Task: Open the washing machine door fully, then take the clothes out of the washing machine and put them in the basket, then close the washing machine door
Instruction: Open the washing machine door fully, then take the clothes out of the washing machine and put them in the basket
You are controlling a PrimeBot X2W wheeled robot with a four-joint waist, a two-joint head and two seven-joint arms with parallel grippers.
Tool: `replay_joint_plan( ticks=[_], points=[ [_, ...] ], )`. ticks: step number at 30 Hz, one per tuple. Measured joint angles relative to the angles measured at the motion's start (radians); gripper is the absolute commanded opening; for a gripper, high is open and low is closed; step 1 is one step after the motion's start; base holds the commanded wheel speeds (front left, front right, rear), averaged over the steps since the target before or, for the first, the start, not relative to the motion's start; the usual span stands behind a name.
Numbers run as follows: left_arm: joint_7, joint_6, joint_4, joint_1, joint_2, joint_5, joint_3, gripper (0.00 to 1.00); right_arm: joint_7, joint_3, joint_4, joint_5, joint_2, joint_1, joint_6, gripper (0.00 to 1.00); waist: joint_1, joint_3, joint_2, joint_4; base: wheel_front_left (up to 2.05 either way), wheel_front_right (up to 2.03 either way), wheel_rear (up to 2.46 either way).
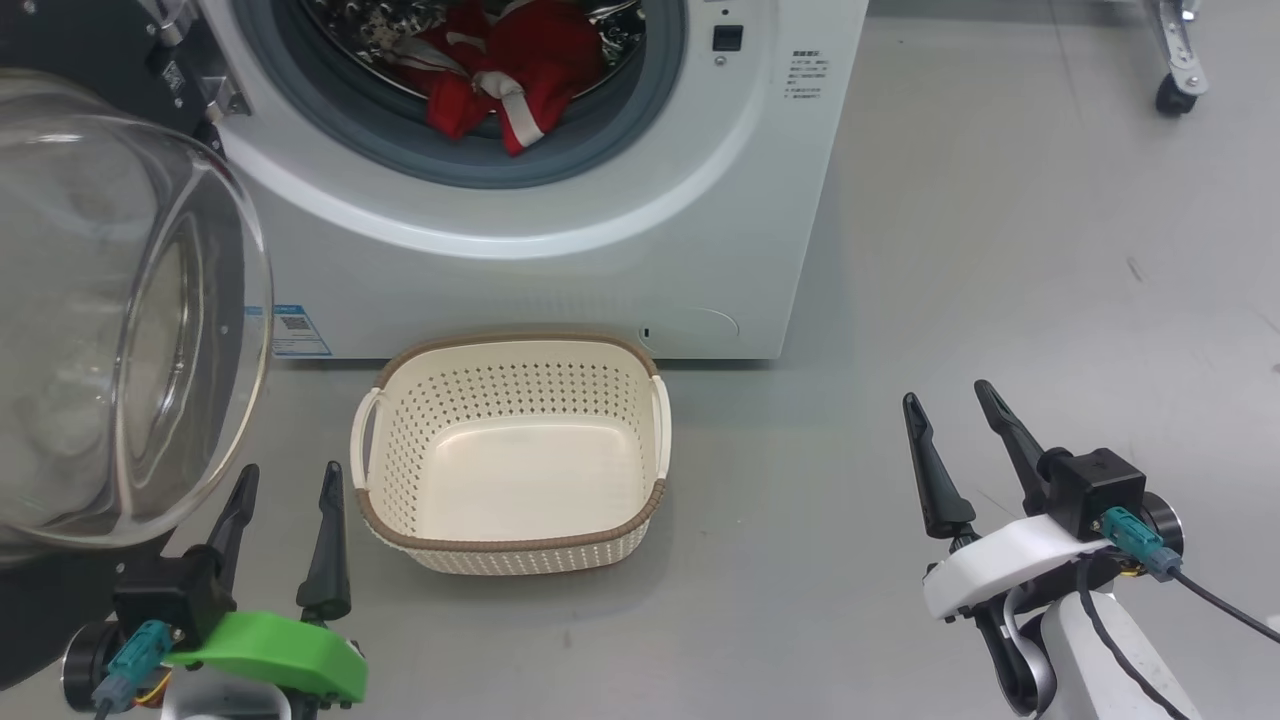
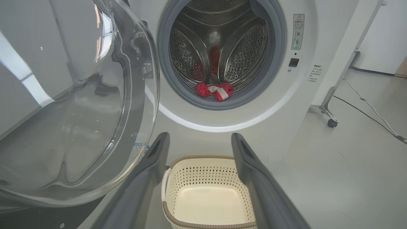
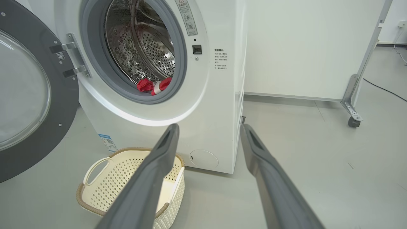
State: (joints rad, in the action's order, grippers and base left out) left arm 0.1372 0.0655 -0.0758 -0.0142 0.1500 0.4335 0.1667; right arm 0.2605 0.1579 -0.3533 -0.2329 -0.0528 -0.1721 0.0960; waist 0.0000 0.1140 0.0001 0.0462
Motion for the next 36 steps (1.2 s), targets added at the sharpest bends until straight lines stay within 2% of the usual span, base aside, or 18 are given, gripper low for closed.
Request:
replay_joint_plan(
  ticks=[10,36],
  points=[
    [-0.015,0.009,0.014,0.0,0.001,-0.022,0.013,1.0,0.0,-0.009,0.021,-0.012,0.002,0.019,-0.002,1.0,0.0,0.008,0.0,-0.064,0.0,0.0,0.0],
    [-0.033,0.019,0.019,0.004,-0.008,-0.025,0.017,1.0,0.0,-0.009,0.04,-0.02,0.004,0.041,-0.012,1.0,0.0,-0.011,0.0,-0.071,0.0,0.0,0.0]
  ],
)
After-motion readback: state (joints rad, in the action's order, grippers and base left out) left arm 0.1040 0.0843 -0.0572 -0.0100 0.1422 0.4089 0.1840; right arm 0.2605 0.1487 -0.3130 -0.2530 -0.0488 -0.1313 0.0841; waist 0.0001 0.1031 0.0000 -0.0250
